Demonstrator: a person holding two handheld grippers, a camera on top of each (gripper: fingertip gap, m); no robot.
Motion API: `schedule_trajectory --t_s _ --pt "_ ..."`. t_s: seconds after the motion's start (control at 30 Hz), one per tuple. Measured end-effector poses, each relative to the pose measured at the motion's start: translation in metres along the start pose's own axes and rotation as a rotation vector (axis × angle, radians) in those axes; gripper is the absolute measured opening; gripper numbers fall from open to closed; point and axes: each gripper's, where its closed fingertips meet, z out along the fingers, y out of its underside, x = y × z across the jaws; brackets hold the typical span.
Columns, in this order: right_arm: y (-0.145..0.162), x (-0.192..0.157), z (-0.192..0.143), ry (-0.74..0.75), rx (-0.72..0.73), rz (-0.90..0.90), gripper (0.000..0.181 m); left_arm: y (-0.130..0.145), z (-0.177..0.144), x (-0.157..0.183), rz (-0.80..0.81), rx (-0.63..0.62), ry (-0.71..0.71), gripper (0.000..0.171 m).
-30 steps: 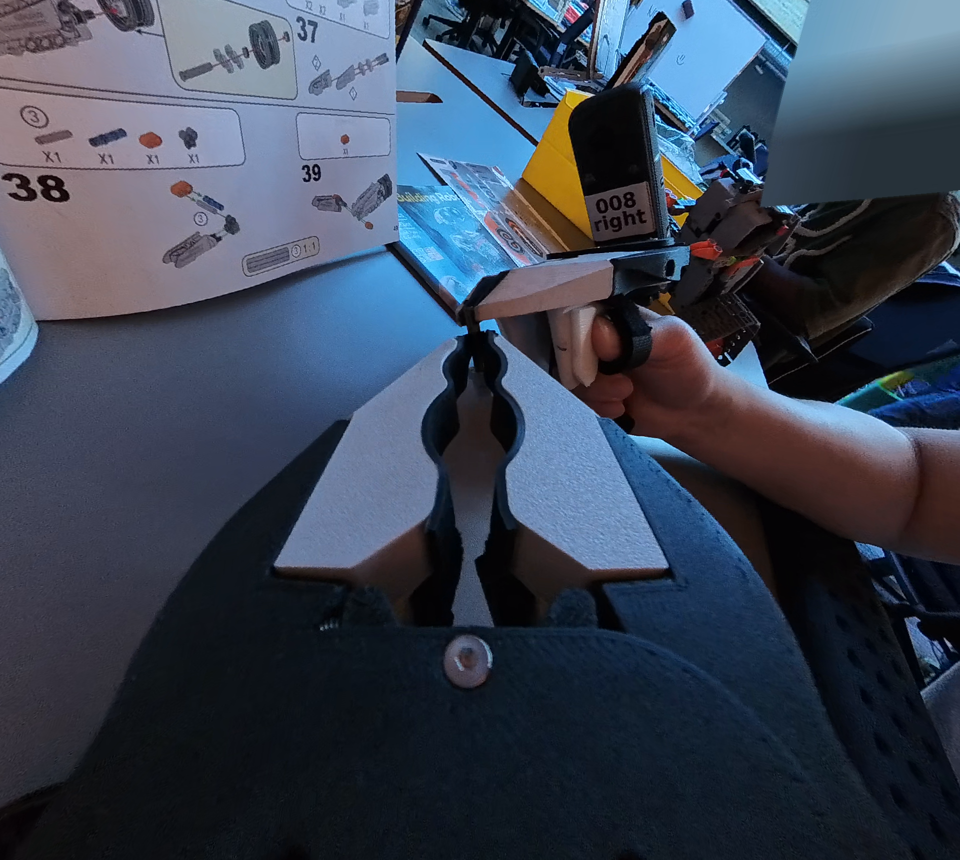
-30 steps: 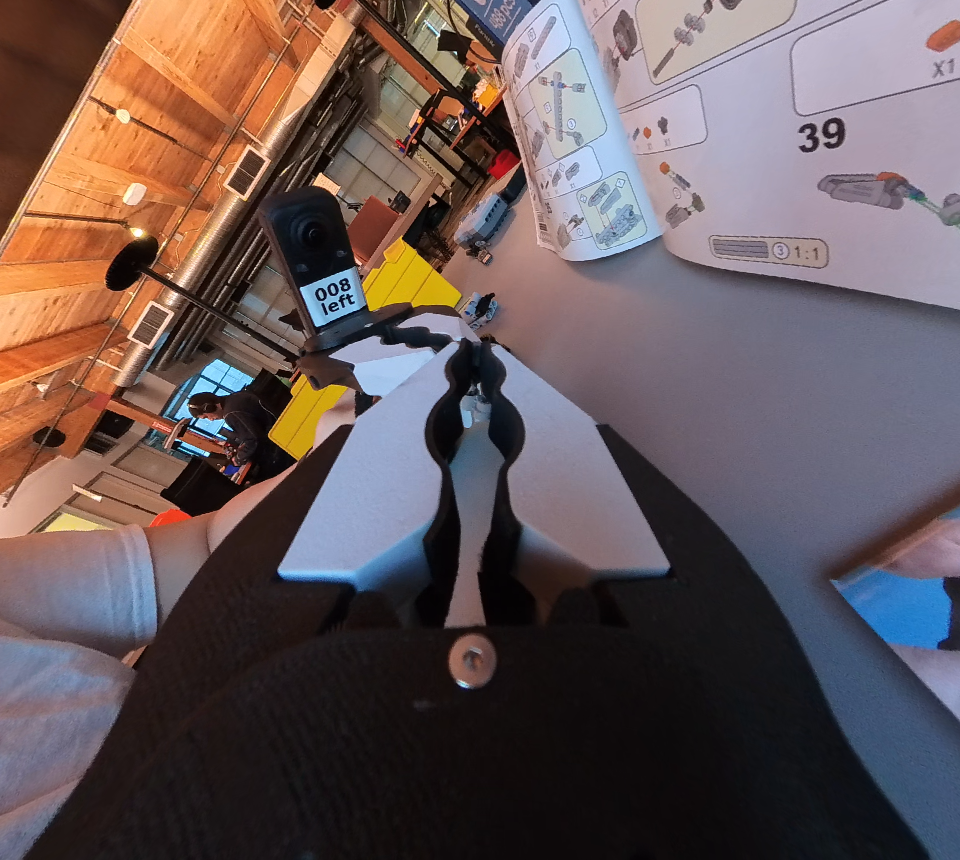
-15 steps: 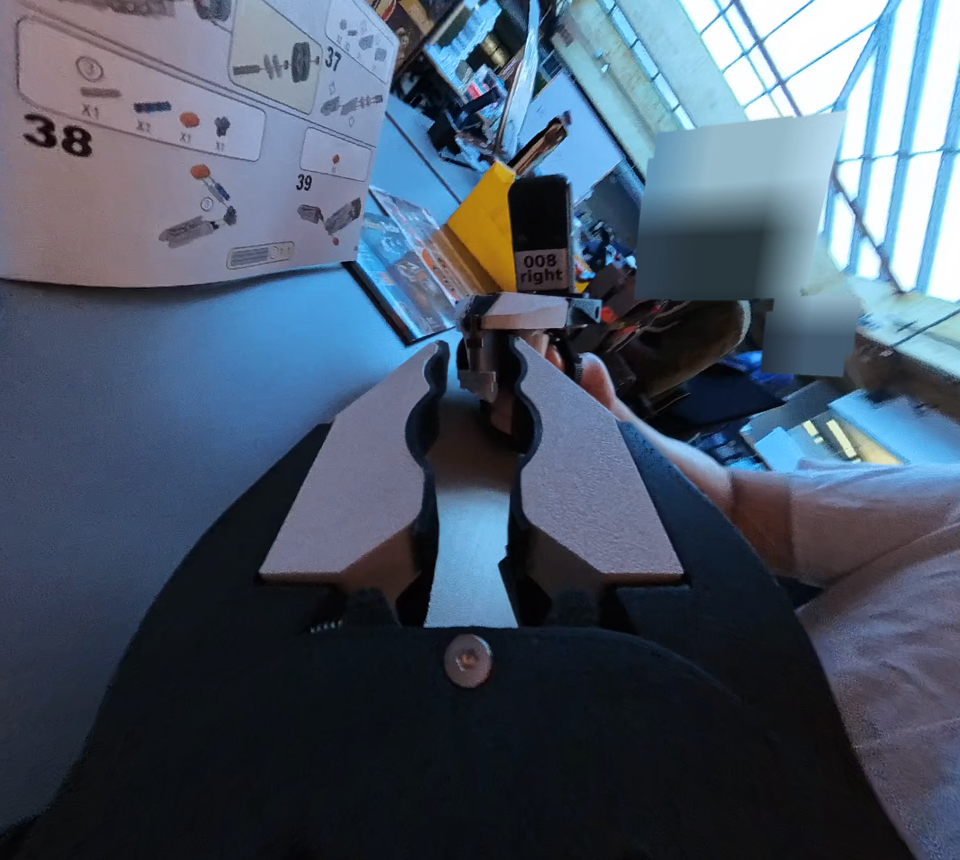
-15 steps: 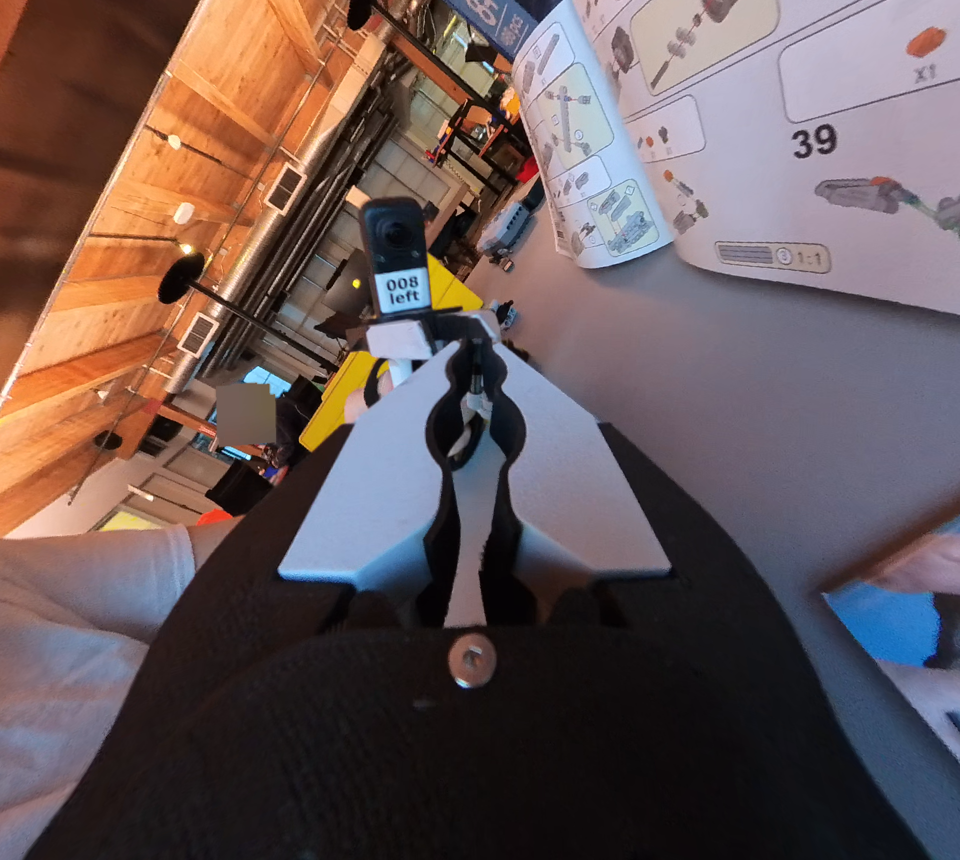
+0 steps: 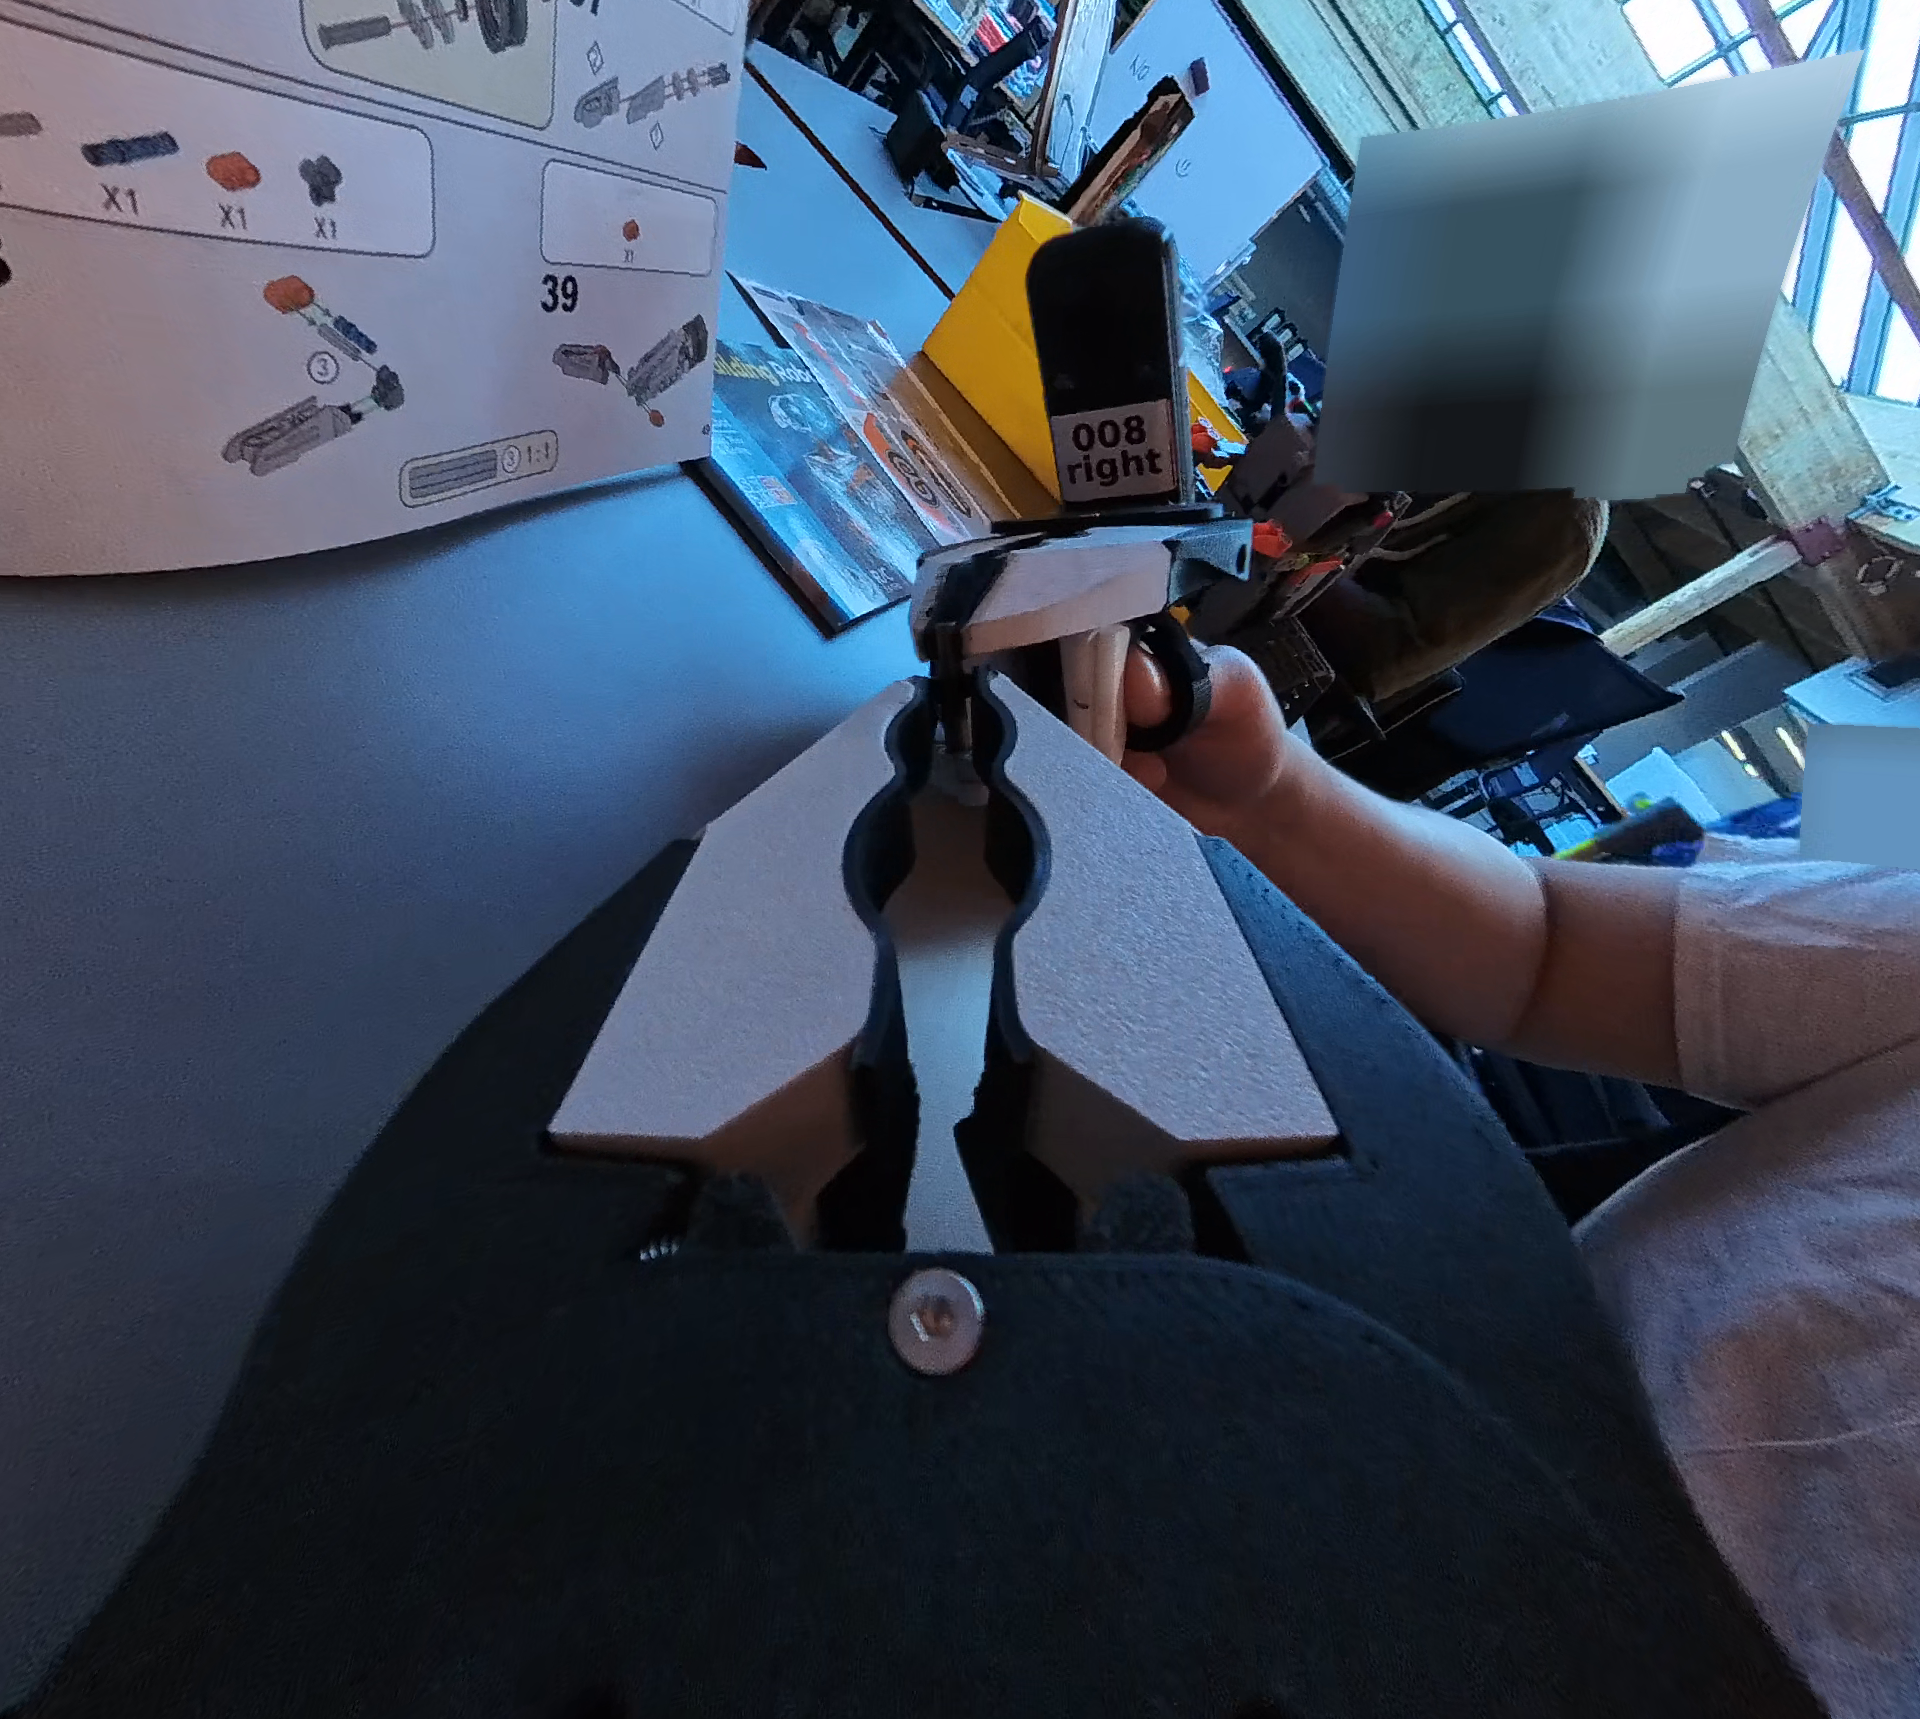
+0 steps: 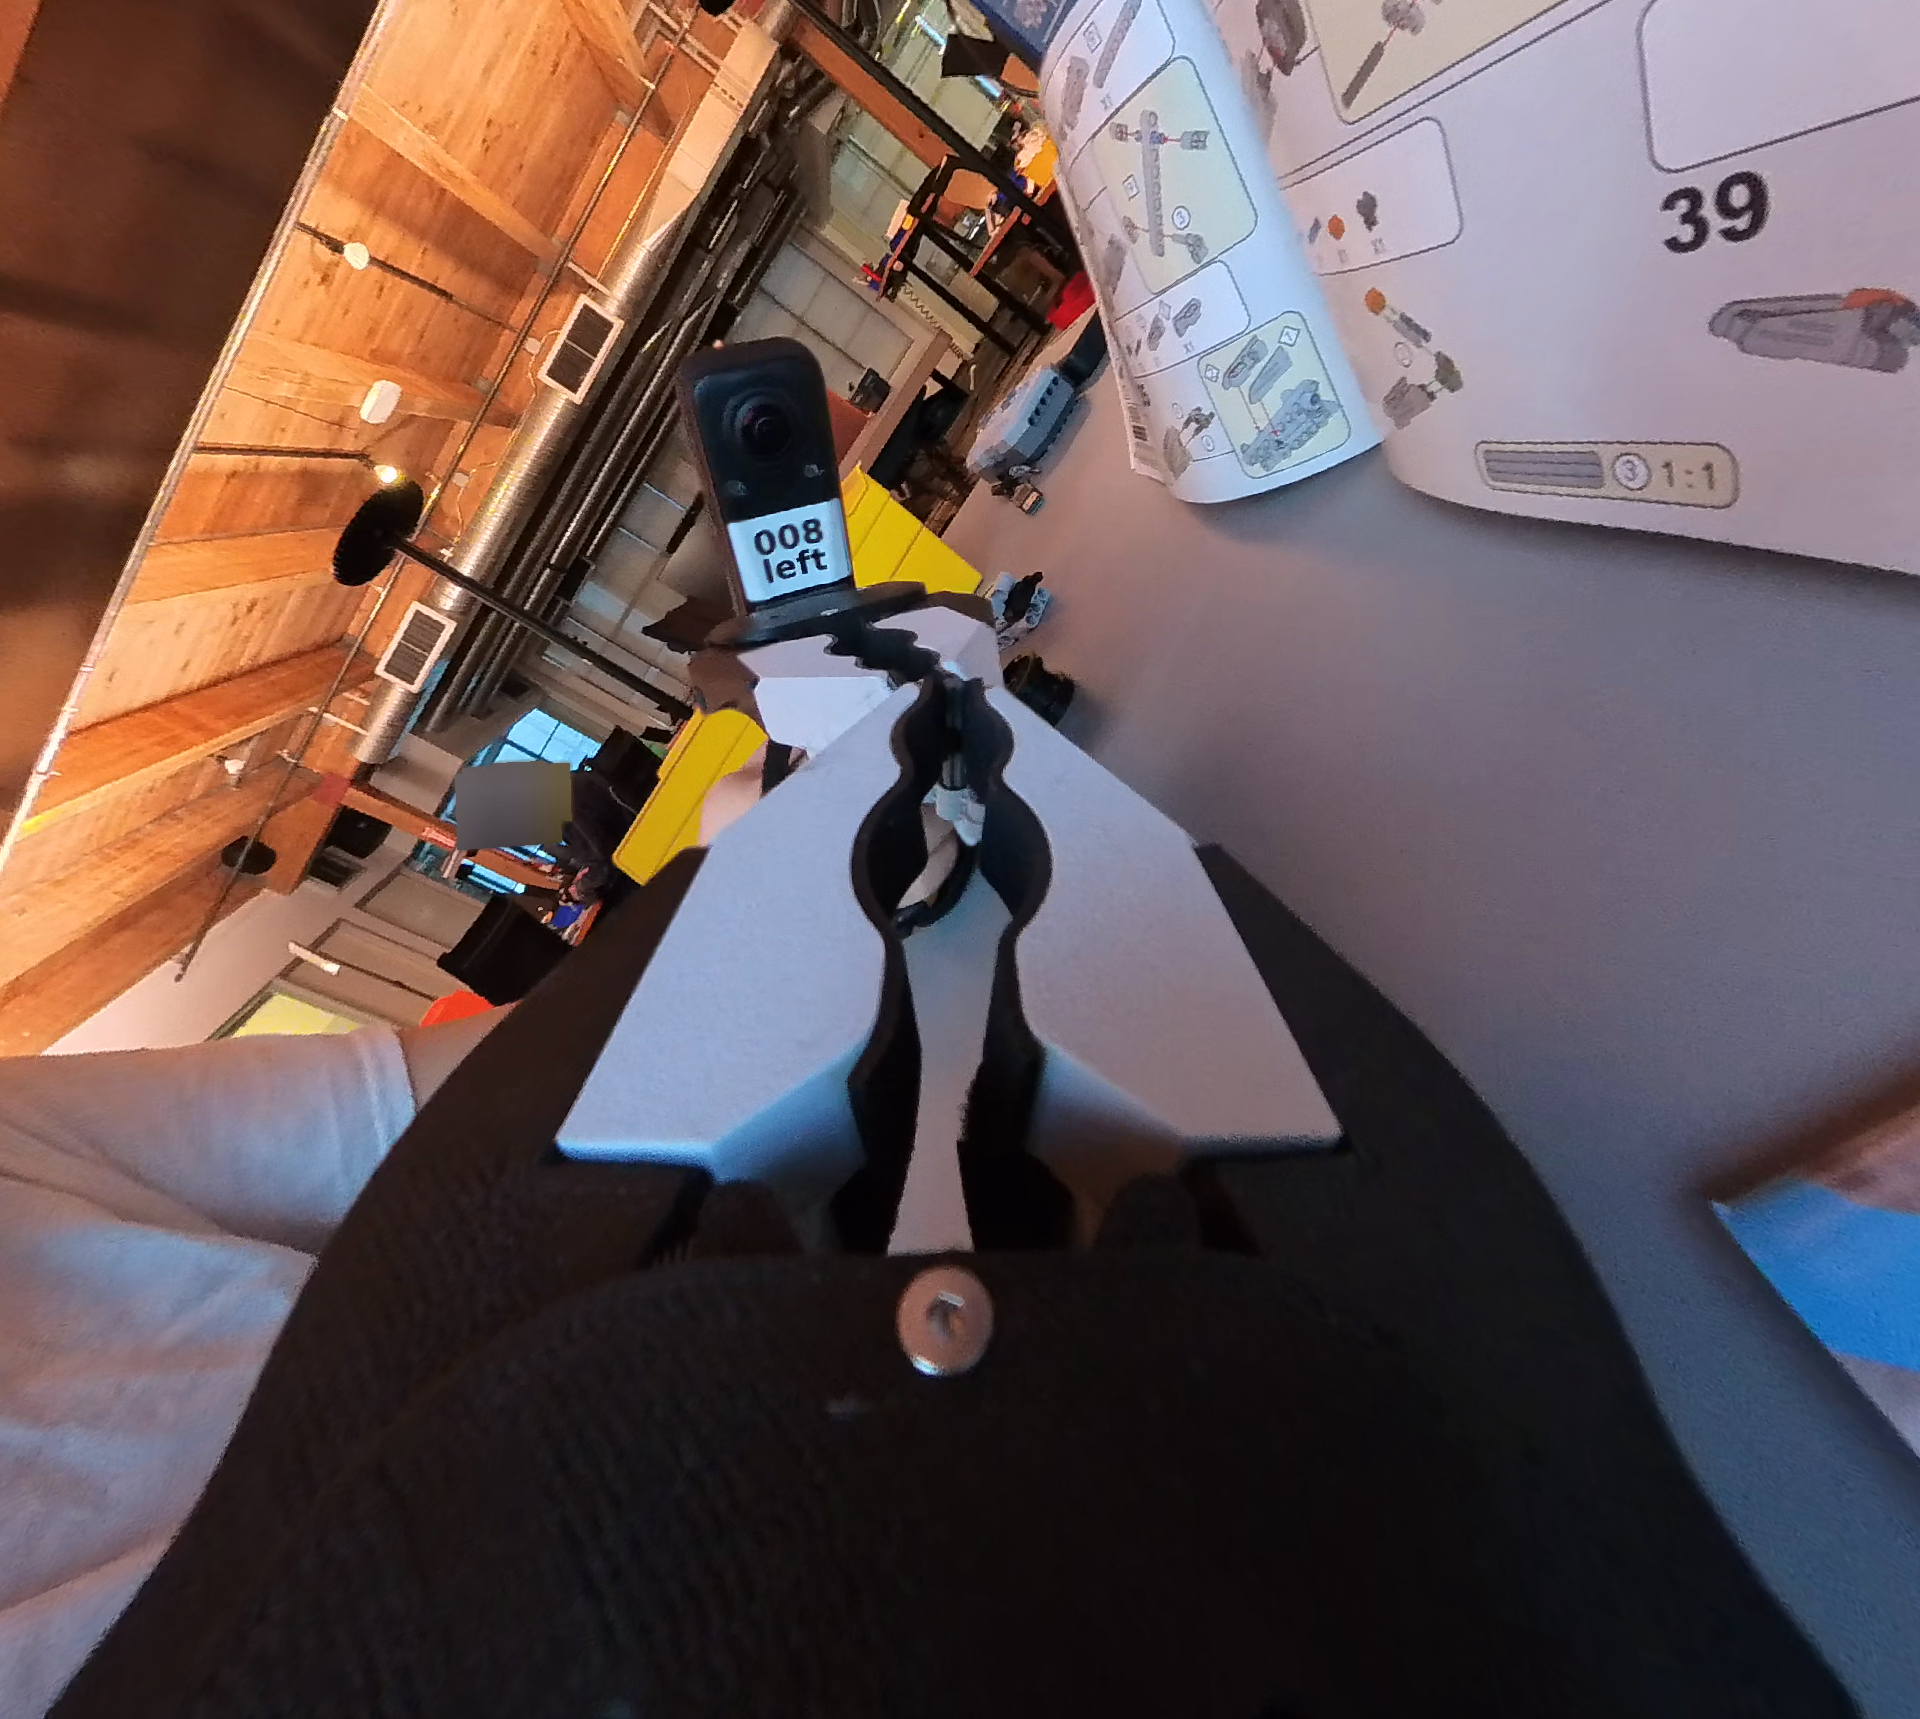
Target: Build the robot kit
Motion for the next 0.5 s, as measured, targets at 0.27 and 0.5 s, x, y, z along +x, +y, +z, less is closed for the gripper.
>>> schedule_trajectory --t_s 0.27,0.5 --pt "-0.0030 0.0032 -0.0023 0.027 0.019 0.005 0.002 0.0042 0.0022 -0.0009 -0.035 -0.016 -0.015 0.005" --pt "-0.0033 0.0012 -0.0013 0.011 0.015 -0.004 0.002 0.0029 0.0010 0.0005 -0.084 0.003 0.024 0.004"
